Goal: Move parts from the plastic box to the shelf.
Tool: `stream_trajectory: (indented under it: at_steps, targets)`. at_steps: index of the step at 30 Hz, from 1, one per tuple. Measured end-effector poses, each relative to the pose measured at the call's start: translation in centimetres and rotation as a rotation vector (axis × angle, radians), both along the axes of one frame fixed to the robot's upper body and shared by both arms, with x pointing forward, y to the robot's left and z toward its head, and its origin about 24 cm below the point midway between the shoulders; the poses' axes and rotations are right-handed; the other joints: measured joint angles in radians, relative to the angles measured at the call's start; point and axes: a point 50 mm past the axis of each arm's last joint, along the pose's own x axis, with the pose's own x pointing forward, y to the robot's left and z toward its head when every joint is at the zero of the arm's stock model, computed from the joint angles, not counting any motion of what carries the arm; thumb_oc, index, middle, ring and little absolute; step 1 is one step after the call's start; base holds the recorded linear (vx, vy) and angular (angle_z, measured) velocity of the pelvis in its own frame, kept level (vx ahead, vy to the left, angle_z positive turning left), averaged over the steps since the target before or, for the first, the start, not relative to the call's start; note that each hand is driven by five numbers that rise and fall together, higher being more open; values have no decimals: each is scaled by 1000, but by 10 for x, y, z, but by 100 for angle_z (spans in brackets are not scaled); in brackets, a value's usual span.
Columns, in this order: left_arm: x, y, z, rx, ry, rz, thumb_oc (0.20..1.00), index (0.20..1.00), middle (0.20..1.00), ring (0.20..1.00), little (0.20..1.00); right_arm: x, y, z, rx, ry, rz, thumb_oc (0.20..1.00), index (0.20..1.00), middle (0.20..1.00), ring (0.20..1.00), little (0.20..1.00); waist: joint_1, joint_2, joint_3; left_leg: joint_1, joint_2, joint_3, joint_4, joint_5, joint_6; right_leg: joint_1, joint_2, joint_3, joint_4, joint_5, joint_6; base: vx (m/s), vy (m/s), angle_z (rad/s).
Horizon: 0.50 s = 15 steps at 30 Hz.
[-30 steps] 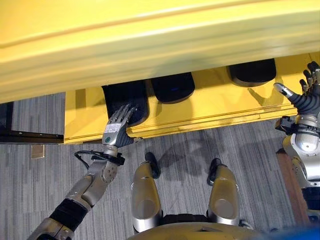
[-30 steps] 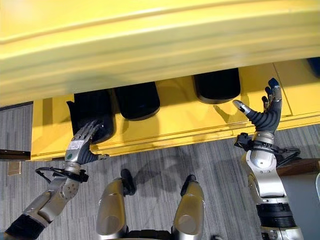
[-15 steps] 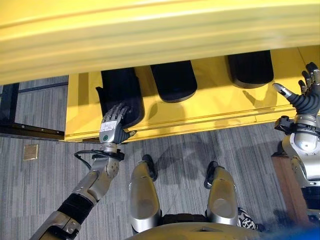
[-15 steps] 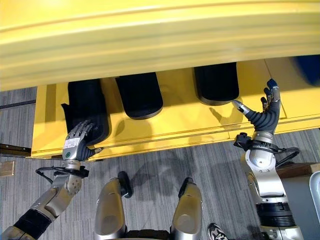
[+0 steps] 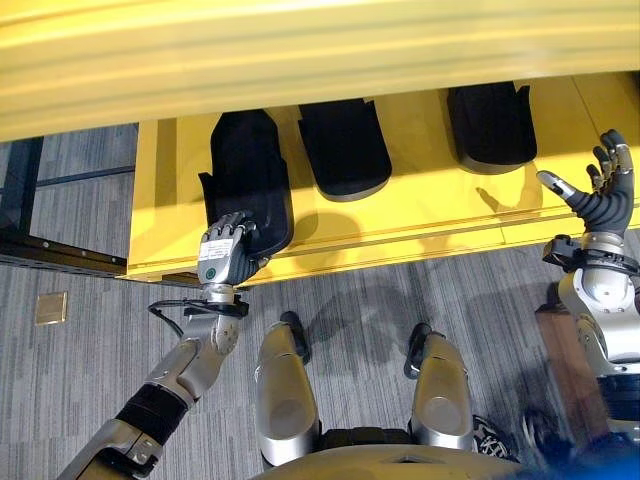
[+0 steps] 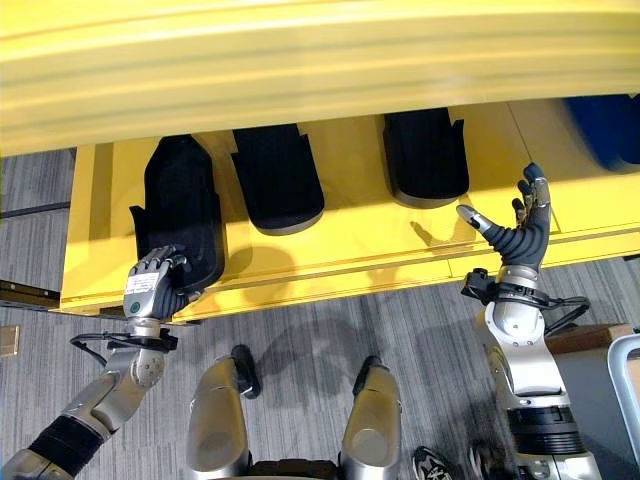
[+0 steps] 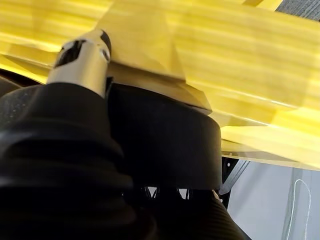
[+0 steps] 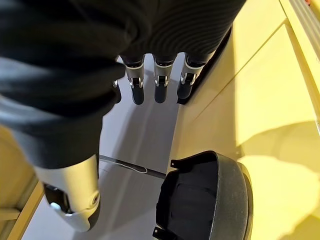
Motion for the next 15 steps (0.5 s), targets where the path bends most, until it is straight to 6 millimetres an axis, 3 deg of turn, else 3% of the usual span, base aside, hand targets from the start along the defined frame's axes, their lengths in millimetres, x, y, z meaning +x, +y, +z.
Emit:
stream_trajectory:
  at_steps: [15]
  targets:
    - [-6, 13, -13, -5, -19, 96, 200, 200, 200, 200, 200, 1, 2, 0, -27, 10, 20, 1000, 1000, 1000, 1000, 1000, -37, 4, -2, 31, -2, 16, -1, -2, -6, 1, -1, 29, 16, 0, -1, 22, 34, -4]
